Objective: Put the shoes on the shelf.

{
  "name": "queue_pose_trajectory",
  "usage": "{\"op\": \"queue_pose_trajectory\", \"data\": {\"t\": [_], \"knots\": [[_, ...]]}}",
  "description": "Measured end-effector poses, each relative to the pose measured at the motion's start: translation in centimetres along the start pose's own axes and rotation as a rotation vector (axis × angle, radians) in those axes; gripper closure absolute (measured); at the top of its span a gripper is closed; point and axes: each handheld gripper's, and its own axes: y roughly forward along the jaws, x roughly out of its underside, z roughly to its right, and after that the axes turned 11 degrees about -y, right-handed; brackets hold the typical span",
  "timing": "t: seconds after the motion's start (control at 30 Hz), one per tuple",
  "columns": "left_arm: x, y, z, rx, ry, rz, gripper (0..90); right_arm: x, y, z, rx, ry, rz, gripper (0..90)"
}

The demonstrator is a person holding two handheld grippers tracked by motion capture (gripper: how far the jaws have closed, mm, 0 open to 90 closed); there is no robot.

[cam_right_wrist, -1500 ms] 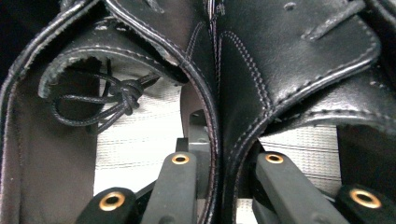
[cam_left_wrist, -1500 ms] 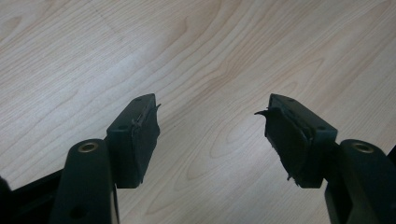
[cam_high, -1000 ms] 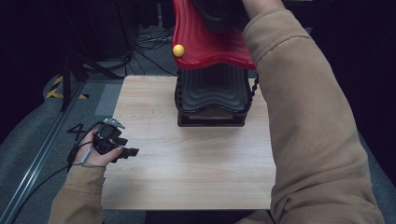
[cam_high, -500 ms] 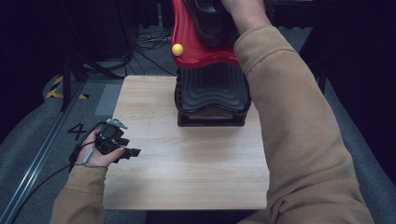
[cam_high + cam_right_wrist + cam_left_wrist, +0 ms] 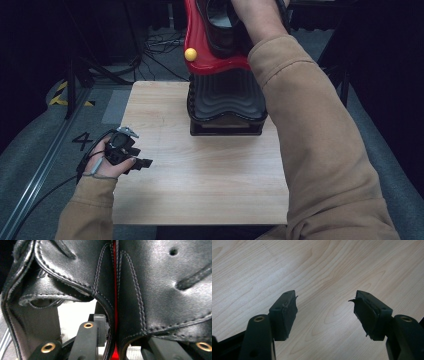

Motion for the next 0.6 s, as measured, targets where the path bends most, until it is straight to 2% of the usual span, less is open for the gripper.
{"op": "queue_pose_trajectory", "data": {"t": [0.1,0.33,0.53,0.57,0.6], "knots": [[-0.1,0.0,0.1,0.002,0.004,-0.001,35.5,0.4,-0.1,-0.1,-0.036,0.008,-0.026,71.5],[-0.2,0.0,0.5,-0.002,0.010,-0.001,35.5,0.8,-1.0,0.3,-0.068,0.001,0.002,60.0],[-0.3,0.1,0.6,-0.007,0.016,-0.008,35.4,1.4,-2.2,0.7,-0.048,-0.050,0.027,57.6],[-0.3,0.1,0.7,-0.008,0.013,-0.008,35.4,1.8,-3.2,1.3,-0.080,-0.072,0.046,55.8],[-0.3,0.1,0.7,-0.008,0.013,-0.008,35.4,1.8,-3.2,1.3,-0.080,-0.072,0.046,55.8]]}}
